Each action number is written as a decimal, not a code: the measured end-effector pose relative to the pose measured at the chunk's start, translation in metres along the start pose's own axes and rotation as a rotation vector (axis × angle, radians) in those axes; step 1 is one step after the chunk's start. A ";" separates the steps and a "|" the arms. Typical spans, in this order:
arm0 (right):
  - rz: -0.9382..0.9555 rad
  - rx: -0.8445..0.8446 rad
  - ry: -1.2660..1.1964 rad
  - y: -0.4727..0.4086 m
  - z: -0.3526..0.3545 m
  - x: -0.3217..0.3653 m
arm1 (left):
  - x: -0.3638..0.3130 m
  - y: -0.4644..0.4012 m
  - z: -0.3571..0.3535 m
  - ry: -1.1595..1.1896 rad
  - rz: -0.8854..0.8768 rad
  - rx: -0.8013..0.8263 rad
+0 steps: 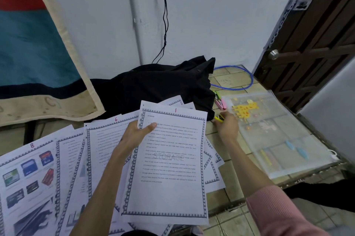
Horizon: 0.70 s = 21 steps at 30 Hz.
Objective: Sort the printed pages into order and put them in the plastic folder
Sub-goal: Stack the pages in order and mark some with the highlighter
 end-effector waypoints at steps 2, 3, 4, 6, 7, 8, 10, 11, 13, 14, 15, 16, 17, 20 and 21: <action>-0.006 0.034 0.097 -0.003 0.002 0.001 | 0.001 -0.001 0.001 -0.002 0.010 -0.006; -0.027 0.069 0.135 -0.007 0.004 0.001 | 0.001 -0.001 0.001 -0.003 0.013 -0.007; -0.055 0.098 0.156 -0.012 0.006 0.002 | 0.001 -0.001 0.000 -0.003 0.013 -0.005; -0.139 0.149 0.129 -0.030 0.010 -0.001 | 0.000 0.000 0.000 0.006 0.007 0.002; -0.173 0.179 0.106 -0.039 0.013 0.000 | 0.000 0.001 0.000 0.011 0.004 0.008; -0.182 0.216 0.091 -0.049 0.014 0.002 | 0.000 0.002 0.000 0.014 0.001 0.011; -0.172 0.249 0.098 -0.066 0.019 0.010 | 0.000 0.003 0.003 0.021 0.002 0.008; -0.163 0.227 0.094 -0.073 0.020 0.013 | 0.001 0.003 0.004 0.027 0.006 0.005; -0.135 0.190 0.100 -0.082 0.018 0.014 | 0.003 0.003 0.007 0.039 0.009 0.000; -0.096 0.209 0.132 -0.083 0.014 0.013 | 0.004 0.004 0.009 0.045 0.008 -0.003; -0.067 0.250 0.180 -0.083 0.007 0.009 | 0.005 0.004 0.010 0.047 0.005 -0.007; -0.039 0.280 0.224 -0.083 0.001 0.005 | 0.005 0.003 0.011 0.048 0.003 -0.011; -0.022 0.279 0.247 -0.081 -0.002 0.001 | 0.005 0.003 0.012 0.051 0.001 -0.014; 0.059 0.150 0.249 -0.078 -0.001 -0.005 | 0.005 0.005 0.015 0.061 -0.002 -0.024; 0.061 0.111 0.212 -0.077 0.002 -0.005 | 0.005 0.005 0.016 0.066 0.000 -0.028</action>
Point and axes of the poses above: each hand's wrist, its own y-axis away from the middle knuckle, its own z-axis out of the back of the hand, x = y × z, the point moved 5 cm from there along -y, towards the middle knuckle, and after that the axes turned 14 degrees about z, right-handed, at the moved point
